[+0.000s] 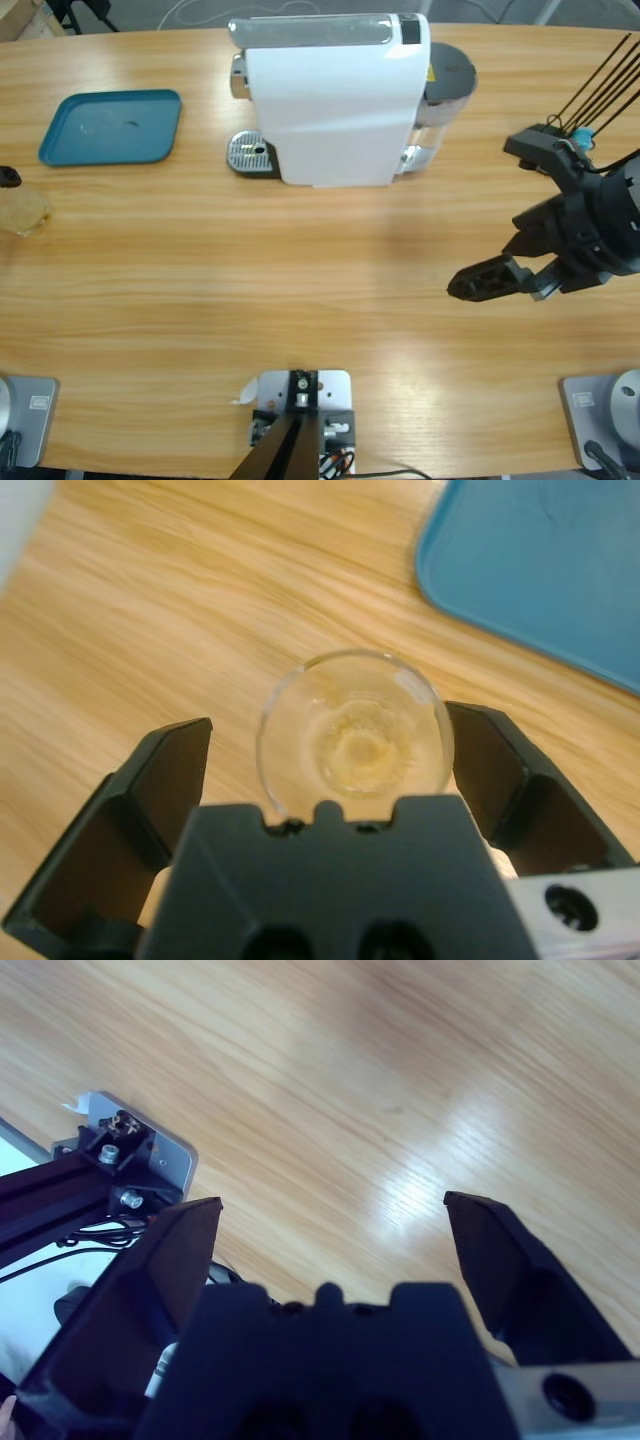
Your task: Pour coffee
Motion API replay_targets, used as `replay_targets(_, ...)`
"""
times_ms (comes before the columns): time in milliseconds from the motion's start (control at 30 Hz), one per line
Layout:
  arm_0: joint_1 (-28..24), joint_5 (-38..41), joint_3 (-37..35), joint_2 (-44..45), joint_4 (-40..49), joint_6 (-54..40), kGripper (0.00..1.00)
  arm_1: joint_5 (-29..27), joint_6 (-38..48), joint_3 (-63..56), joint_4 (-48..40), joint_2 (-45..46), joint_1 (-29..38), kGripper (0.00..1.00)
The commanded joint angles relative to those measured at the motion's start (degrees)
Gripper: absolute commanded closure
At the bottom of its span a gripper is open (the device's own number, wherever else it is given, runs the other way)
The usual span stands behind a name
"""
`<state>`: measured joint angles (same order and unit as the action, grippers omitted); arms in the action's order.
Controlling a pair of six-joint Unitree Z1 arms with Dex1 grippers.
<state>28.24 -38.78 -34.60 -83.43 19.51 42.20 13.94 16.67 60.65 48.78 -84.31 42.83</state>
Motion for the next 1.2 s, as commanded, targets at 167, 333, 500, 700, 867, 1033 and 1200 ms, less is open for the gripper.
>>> replay_targets(167, 0.0, -1.7, 1.2, -7.8, -5.1, 3.6, 0.004, 1.4, -0.9, 1.0, 0.2, -3.7, -0.8, 0.0)
replay_targets(333, 0.0, -1.6, 1.5, -9.3, -8.4, 3.2, 0.002, 1.4, -1.0, 1.8, 0.1, -4.7, -0.8, 0.0)
replay_targets(500, 0.2, -1.5, 2.8, -9.5, -11.2, 3.1, 0.0, 1.4, -1.1, 1.7, 0.2, -4.7, -0.8, 0.0)
replay_targets(700, 0.3, -1.6, 3.1, -9.9, -11.4, 2.8, 0.035, 1.5, -1.2, 2.0, 0.1, -5.4, -0.8, 0.0)
replay_targets(867, 1.6, -1.5, 4.8, -9.3, -12.0, 2.7, 0.274, 1.5, -1.3, 2.1, 0.1, -5.6, -0.8, 0.0)
replay_targets(1033, 2.5, -1.5, 6.2, -8.4, -12.3, 3.6, 0.573, 1.6, -1.3, 2.0, 0.0, -5.5, -0.8, 0.0)
replay_targets(1200, 3.8, -1.5, 6.0, -7.4, -13.0, 2.4, 1.0, 1.7, -1.3, 0.8, -0.4, -4.7, -0.8, 0.0)
